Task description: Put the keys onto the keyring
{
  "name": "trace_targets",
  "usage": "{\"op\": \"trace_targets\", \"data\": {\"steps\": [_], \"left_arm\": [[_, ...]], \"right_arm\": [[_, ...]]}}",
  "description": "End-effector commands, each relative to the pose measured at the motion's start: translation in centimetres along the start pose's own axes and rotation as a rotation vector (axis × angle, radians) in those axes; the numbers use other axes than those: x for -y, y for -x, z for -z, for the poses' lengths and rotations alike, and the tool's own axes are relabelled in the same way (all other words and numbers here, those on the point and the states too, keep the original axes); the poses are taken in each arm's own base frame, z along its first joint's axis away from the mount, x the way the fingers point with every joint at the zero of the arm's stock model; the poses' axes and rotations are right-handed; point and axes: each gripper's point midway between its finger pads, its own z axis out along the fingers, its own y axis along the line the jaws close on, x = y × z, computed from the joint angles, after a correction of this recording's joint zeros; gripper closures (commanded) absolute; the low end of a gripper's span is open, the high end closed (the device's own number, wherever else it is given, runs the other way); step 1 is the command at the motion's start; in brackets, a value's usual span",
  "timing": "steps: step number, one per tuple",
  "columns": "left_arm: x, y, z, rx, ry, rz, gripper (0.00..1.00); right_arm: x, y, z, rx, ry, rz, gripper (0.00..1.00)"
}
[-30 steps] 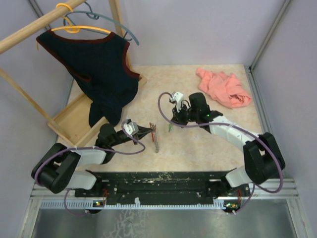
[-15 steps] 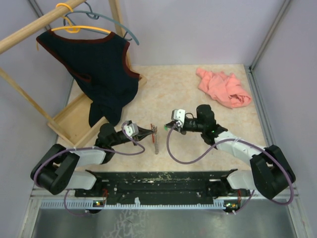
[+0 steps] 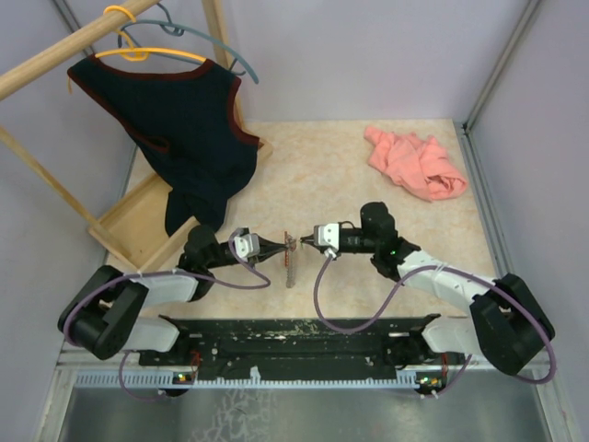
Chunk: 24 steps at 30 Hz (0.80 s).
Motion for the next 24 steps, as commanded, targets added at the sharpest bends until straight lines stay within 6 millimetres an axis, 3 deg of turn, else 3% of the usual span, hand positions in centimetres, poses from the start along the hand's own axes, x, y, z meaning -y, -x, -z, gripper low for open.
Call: {"op": "trace_targets", "data": {"steps": [1, 24], "left_arm": [[-0.2, 0.86, -0.46, 0.03, -0.041, -0.073, 1.0], [0.0, 1.3, -0.31, 0.074, -0.045, -0.247, 1.0]], "right_arm": [[0.05, 2.47, -0.19, 0.084, 0.009, 0.116, 1.0], [-0.5, 3.19, -1.0, 0.114, 0.036, 0.178, 1.0]]}}
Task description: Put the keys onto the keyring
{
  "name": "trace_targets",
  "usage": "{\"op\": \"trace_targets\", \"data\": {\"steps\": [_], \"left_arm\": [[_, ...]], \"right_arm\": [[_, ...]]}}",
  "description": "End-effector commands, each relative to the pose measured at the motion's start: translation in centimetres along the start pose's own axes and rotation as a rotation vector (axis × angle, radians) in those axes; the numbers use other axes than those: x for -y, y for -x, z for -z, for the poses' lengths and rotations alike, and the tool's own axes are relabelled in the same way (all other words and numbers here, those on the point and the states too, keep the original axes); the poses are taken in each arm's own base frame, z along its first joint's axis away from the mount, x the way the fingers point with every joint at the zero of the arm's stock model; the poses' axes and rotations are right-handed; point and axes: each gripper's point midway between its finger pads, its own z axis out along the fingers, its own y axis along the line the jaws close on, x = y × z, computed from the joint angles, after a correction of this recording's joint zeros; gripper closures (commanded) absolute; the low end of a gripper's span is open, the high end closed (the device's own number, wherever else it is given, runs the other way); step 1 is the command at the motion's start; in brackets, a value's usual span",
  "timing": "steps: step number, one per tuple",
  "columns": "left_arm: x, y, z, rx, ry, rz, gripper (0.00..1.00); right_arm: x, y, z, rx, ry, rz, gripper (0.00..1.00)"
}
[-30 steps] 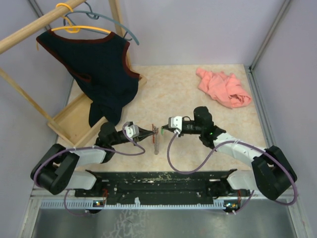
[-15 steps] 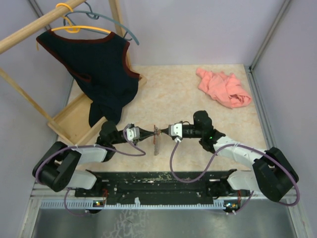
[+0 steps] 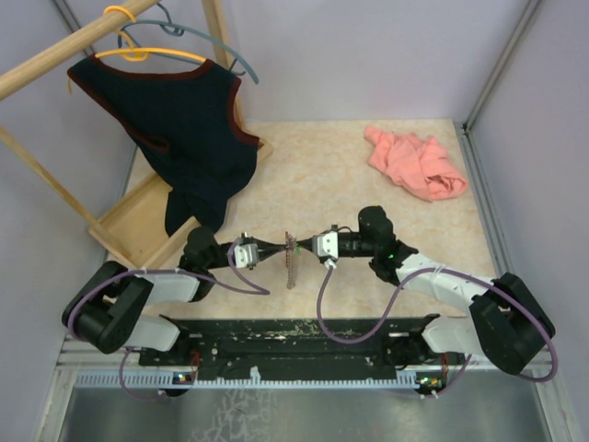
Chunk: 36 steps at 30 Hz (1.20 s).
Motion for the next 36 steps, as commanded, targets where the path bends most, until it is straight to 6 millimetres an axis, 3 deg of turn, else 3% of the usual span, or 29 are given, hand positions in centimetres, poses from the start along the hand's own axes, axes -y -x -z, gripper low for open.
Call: {"op": "trace_targets", "data": {"steps": [1, 36], "left_arm": [[-0.2, 0.8, -0.1, 0.028, -0.003, -0.085, 1.0], [0.5, 0.0, -0.6, 0.008, -0.039, -0.068, 1.0]], "right_arm": [[0.7, 2.1, -0.5, 0.064, 0.005, 0.073, 1.0], [0.2, 1.3, -1.0, 0.026, 0.026, 0.111, 1.0]]}}
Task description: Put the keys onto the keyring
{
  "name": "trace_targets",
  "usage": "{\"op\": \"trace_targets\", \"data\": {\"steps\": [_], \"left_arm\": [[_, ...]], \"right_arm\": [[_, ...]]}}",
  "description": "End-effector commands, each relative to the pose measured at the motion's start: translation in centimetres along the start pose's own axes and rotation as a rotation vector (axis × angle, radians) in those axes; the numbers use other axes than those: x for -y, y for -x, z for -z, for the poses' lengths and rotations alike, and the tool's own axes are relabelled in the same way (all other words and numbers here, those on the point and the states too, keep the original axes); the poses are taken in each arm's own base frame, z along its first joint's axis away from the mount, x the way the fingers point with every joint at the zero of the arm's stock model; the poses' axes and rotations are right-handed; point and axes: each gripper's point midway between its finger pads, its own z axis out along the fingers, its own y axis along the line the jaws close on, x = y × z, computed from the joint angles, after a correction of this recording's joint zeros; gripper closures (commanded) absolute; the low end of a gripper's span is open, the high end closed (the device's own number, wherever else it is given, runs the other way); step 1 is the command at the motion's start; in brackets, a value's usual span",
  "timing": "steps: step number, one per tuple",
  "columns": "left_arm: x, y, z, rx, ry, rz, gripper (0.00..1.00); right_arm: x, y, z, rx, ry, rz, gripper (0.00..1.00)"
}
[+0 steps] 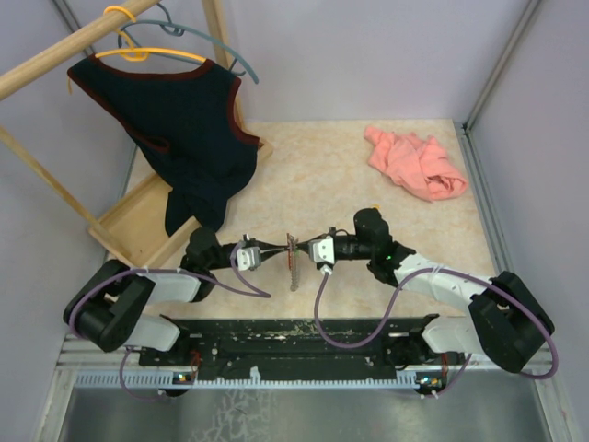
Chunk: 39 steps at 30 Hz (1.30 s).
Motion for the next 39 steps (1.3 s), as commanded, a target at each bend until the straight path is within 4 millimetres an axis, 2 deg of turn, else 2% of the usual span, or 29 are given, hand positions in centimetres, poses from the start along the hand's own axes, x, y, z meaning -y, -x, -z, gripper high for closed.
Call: {"op": "trace_targets", "data": {"steps": [1, 23, 39], "left_arm": [[0.21, 0.35, -0.33, 0.019, -0.029, -0.022, 1.0], [0.44, 0.91, -0.45, 0.043, -0.048, -0.023, 1.0], [0.43, 1.27, -0.64, 0.056, -0.061, -0.023, 1.0]], "right_arm": [[1.12, 2.01, -0.51, 0.064, -0.003, 0.058, 1.0], [0.97, 1.92, -0.67, 0.061, 0.016, 0.048, 1.0], [0.83, 2.63, -0.98, 0.095, 0.05, 0.04, 1.0]]}}
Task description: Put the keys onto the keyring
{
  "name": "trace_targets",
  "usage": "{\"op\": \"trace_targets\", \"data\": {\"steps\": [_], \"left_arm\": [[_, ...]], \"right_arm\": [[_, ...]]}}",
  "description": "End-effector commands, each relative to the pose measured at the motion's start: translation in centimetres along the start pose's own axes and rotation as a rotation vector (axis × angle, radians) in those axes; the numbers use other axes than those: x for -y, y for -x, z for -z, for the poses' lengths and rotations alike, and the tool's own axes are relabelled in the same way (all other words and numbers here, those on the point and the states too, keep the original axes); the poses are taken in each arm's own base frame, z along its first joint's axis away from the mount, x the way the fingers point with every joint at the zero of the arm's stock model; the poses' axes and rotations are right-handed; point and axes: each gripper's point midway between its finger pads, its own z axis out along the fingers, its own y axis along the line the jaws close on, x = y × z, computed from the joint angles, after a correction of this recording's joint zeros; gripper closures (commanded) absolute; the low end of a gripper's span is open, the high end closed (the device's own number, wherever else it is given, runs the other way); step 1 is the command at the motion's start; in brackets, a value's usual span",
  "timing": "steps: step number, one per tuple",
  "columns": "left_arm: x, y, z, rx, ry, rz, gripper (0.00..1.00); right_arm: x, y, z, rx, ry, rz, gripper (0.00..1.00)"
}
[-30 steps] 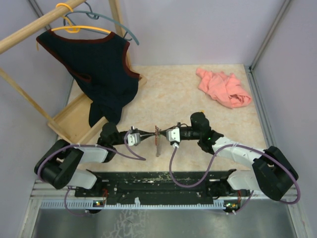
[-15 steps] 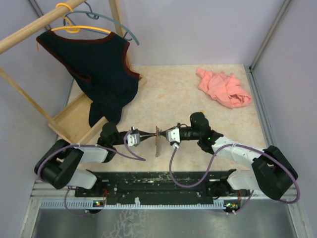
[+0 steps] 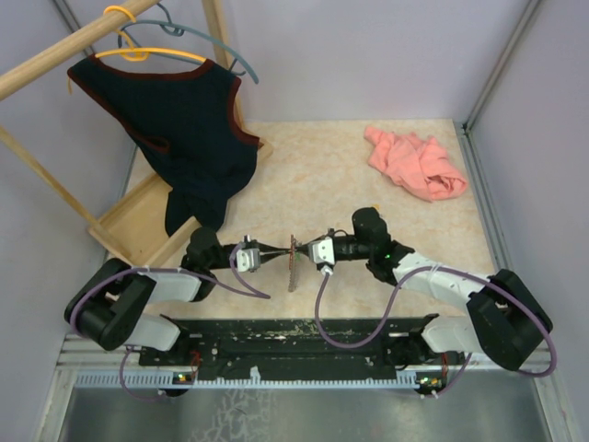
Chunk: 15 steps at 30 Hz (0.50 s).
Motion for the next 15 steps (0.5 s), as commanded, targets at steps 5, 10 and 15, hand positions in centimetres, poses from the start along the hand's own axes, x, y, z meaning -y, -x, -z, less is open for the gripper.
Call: {"op": "trace_targets", "data": {"steps": [5, 10, 15], "left_arm": [[-0.41, 1.47, -0.57, 0.051, -0.018, -0.041, 1.0], [-0.52, 1.54, -0.56, 0.051, -0.009, -0.041, 1.0], [-0.62, 1.48, -0.49, 0.04, 0.0, -0.017, 1.0]], "right_arm": [[1.38, 2.53, -0.91, 0.079, 0.027, 0.044, 1.0], [1.59, 2.75, -0.83, 0.079, 0.025, 0.045, 1.0], [1.59, 2.91, -0.66, 0.077, 0.02, 0.055, 1.0]]}}
